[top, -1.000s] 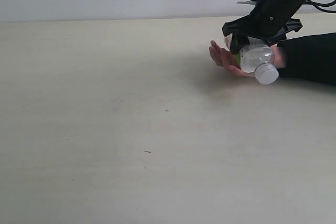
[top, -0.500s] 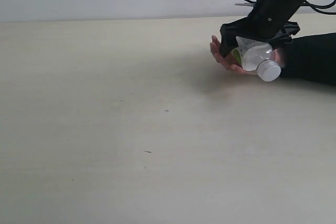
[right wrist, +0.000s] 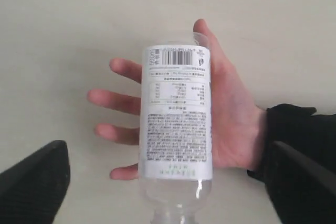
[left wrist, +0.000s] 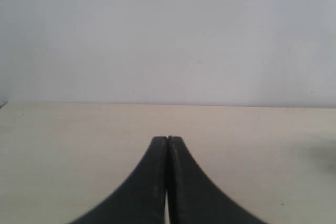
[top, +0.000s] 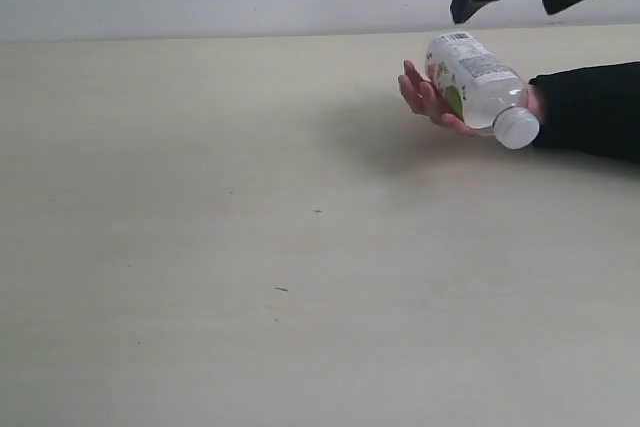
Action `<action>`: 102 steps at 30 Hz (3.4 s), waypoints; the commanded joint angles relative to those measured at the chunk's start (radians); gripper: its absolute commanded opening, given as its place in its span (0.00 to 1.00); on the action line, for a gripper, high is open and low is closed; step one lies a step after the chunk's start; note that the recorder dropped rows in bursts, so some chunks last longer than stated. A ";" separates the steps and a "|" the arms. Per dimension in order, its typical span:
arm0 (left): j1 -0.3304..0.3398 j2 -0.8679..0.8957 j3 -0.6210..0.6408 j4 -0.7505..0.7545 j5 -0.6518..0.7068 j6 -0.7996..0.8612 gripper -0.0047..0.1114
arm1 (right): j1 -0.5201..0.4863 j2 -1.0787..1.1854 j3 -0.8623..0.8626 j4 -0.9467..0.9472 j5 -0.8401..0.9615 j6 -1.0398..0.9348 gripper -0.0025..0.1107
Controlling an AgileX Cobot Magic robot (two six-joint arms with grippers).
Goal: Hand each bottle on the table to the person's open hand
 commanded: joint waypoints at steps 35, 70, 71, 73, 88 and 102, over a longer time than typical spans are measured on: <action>-0.003 -0.007 -0.001 -0.003 -0.004 0.001 0.04 | -0.005 -1.555 0.942 -0.200 -0.117 0.168 0.02; -0.003 -0.007 -0.001 -0.003 -0.004 0.001 0.04 | -0.005 -1.615 1.017 -0.266 -0.455 0.188 0.02; -0.003 -0.007 -0.001 -0.003 -0.004 0.001 0.04 | -0.005 -1.624 1.057 -0.266 -0.570 0.190 0.02; -0.003 -0.007 -0.001 -0.003 -0.004 0.001 0.04 | -0.007 -1.633 1.135 -0.266 -0.715 0.190 0.02; -0.003 -0.007 -0.001 -0.003 -0.004 0.001 0.04 | -0.195 -1.776 1.532 -0.189 -0.952 0.194 0.02; -0.003 -0.007 -0.001 -0.003 -0.004 0.001 0.04 | -0.195 -1.776 1.532 -0.184 -0.777 0.224 0.02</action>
